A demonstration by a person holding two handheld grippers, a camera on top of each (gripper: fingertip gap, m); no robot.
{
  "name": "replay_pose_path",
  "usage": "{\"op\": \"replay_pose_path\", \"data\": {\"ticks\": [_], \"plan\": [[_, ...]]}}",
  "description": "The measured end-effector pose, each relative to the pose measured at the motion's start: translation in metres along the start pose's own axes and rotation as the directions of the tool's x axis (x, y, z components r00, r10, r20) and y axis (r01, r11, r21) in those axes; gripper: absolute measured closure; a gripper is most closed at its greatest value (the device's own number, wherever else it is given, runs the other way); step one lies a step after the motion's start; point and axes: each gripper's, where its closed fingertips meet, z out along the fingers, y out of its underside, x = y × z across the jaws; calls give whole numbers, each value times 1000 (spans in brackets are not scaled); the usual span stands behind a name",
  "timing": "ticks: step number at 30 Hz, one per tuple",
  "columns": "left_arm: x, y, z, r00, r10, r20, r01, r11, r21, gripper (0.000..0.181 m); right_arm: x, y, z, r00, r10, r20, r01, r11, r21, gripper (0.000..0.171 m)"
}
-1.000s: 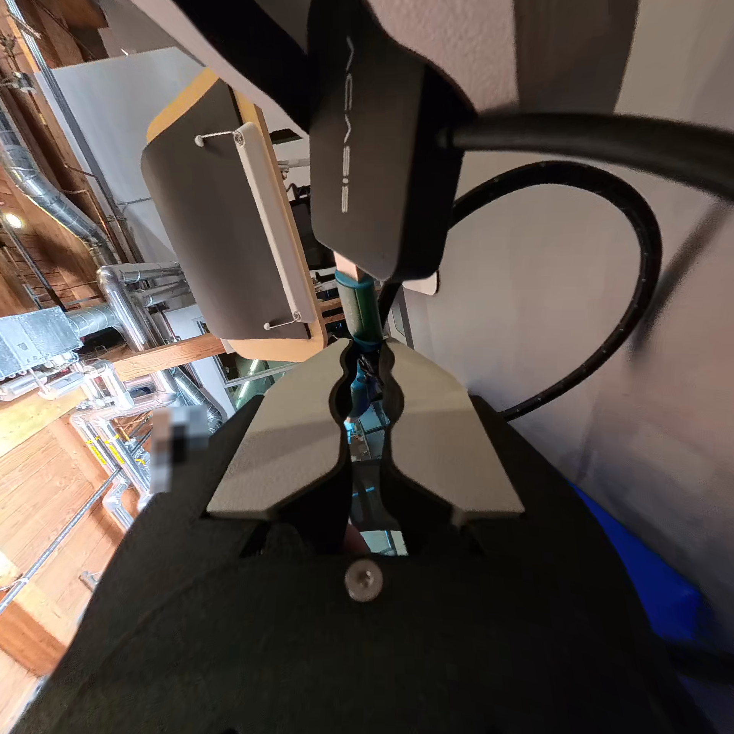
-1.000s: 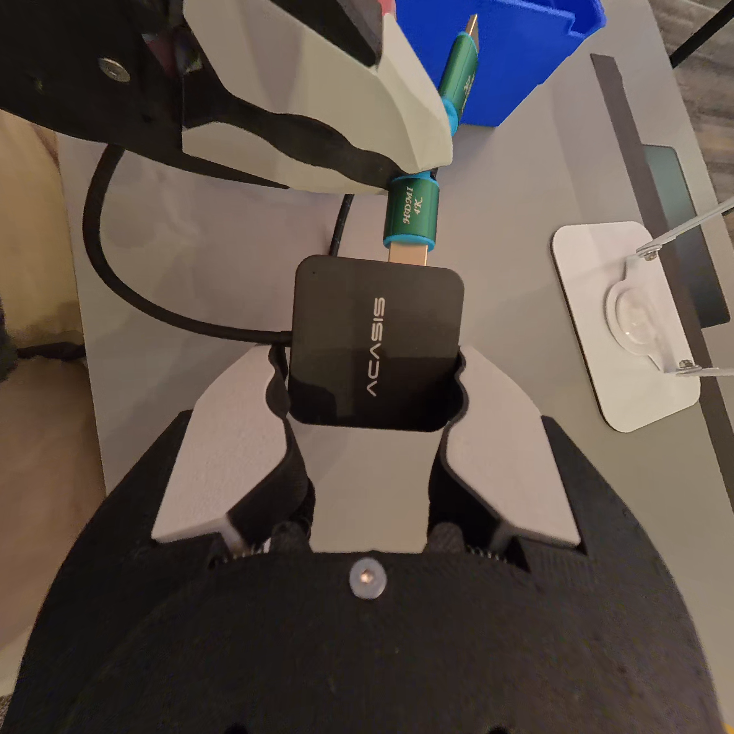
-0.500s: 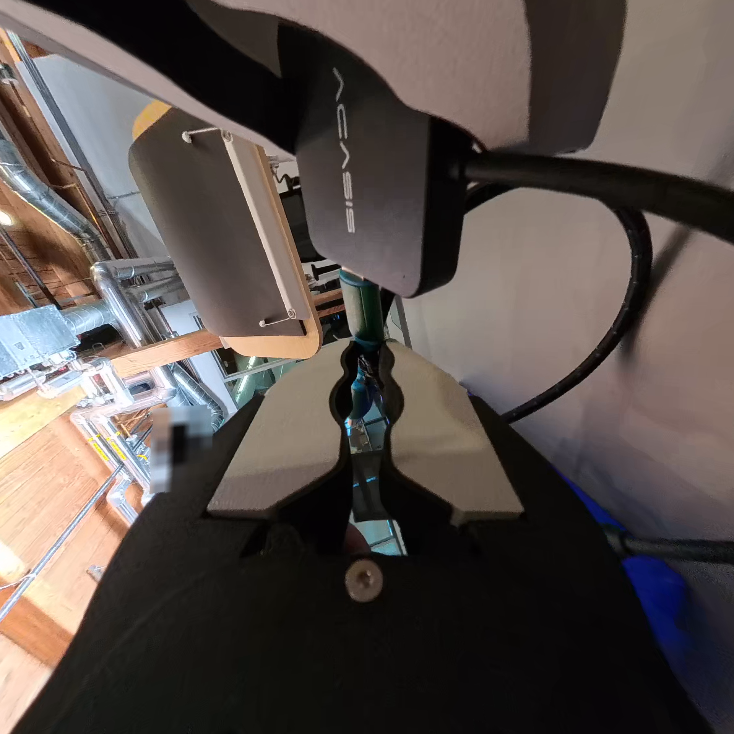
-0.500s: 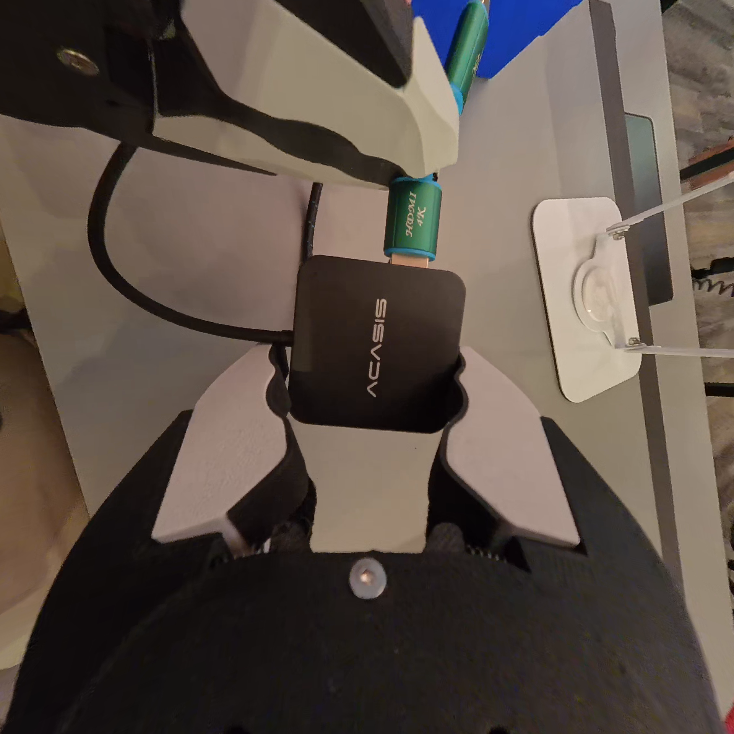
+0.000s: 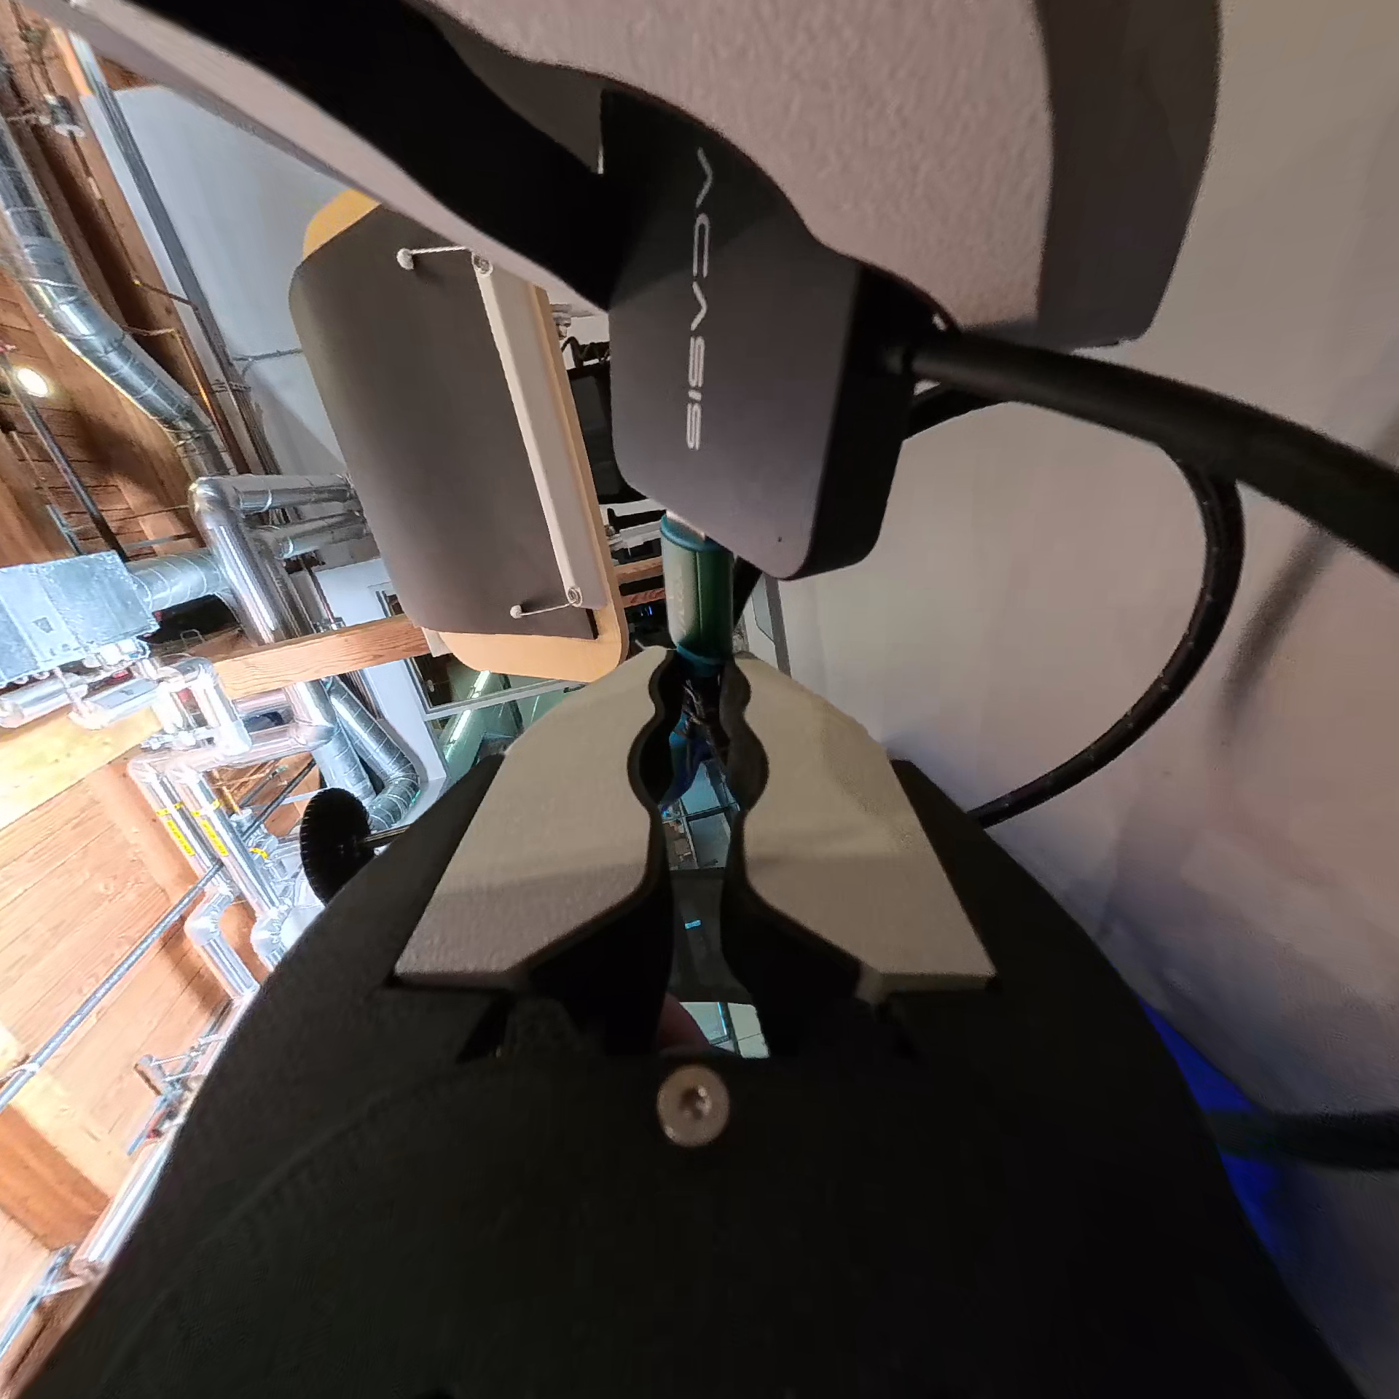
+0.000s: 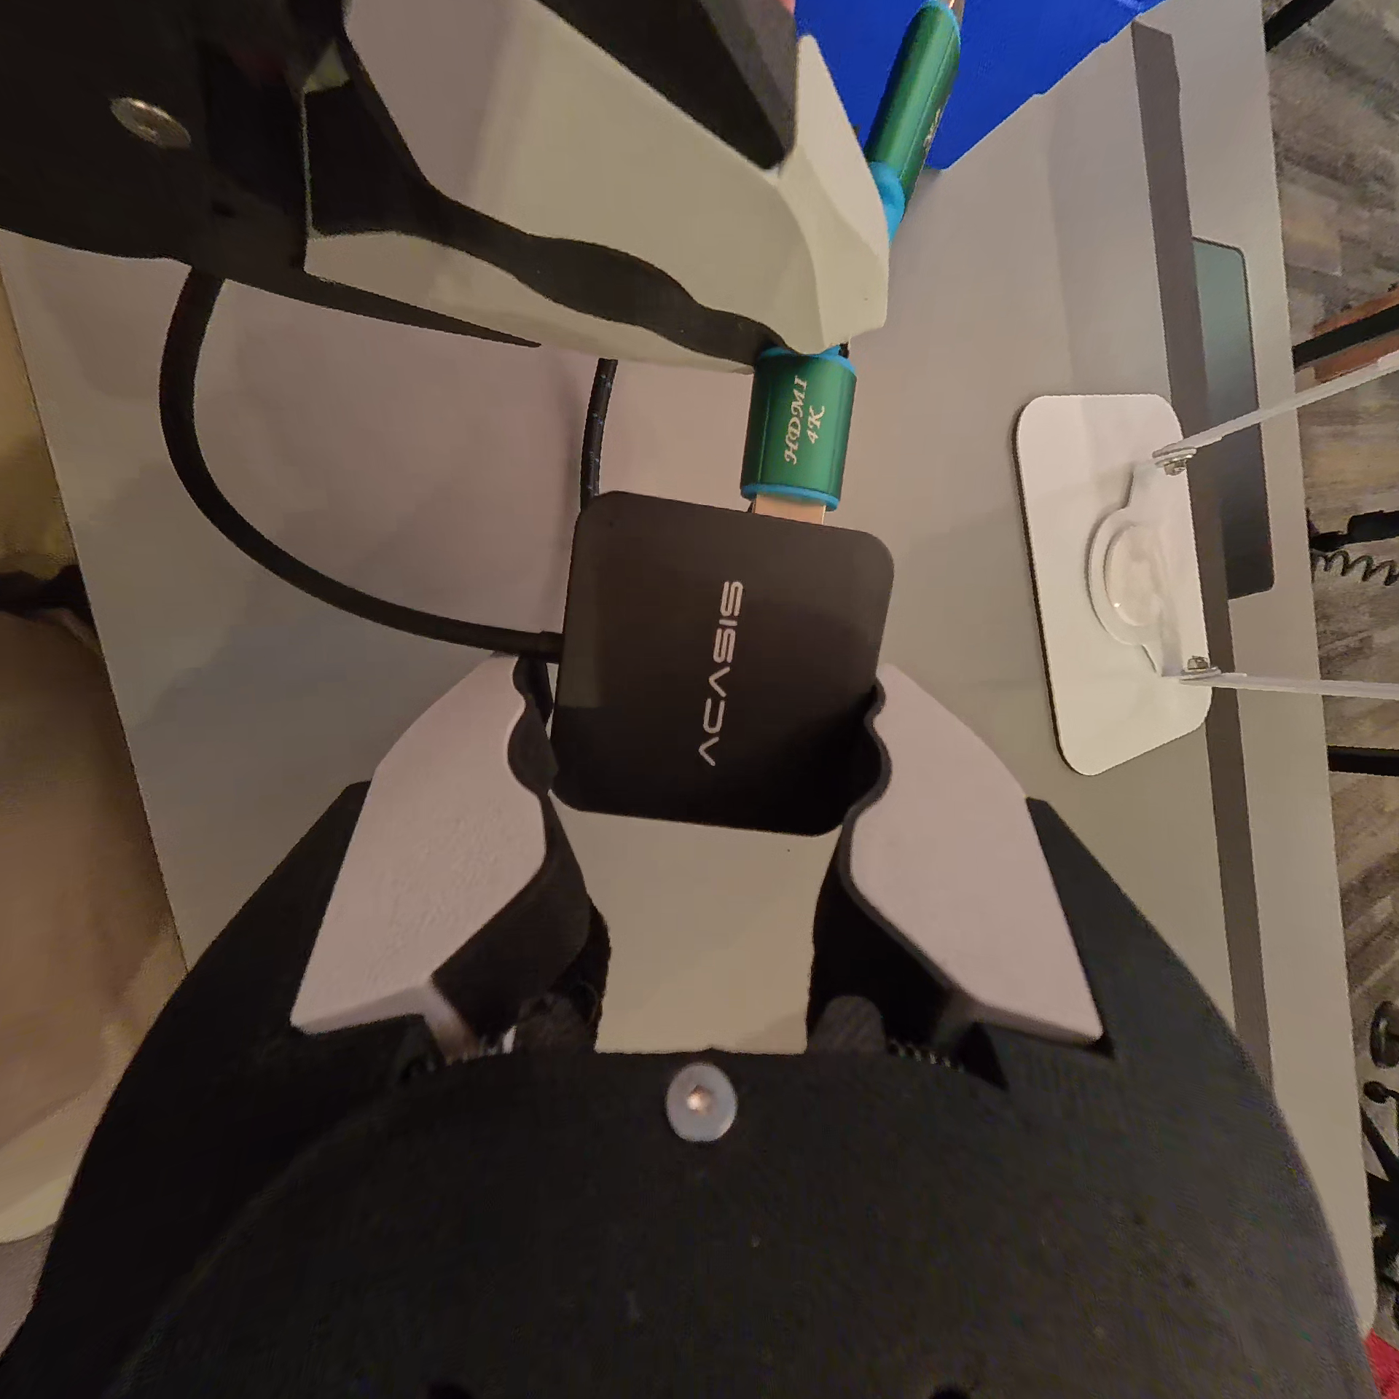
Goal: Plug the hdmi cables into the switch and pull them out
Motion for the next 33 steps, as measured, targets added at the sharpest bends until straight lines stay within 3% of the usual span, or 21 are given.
{"op": "replay_pose_path", "data": {"ticks": [1, 10, 16, 23, 33], "plan": [[0, 0, -1, 1000, 3, 1, -3, 1000, -2, 174, 0, 0, 0, 1000, -3, -1, 3, 1000, -4, 96], [2, -7, -3, 999, 52, -6, -52, 999, 14, 173, -5, 4, 0, 999, -42, 16, 43, 997, -59, 97], [0, -3, -1, 1000, 22, -22, -22, 1000, 10, 173, -4, 0, 1, 999, 18, 37, -17, 1000, -17, 96], [-44, 6, -10, 986, -163, 41, 160, 984, 75, 167, 17, -5, -15, 992, 129, -3, -129, 989, 71, 96], [-92, 62, -17, 916, -390, 96, 385, 921, 65, 167, 56, 18, -39, 951, 291, -99, -280, 953, 117, 96]]}}
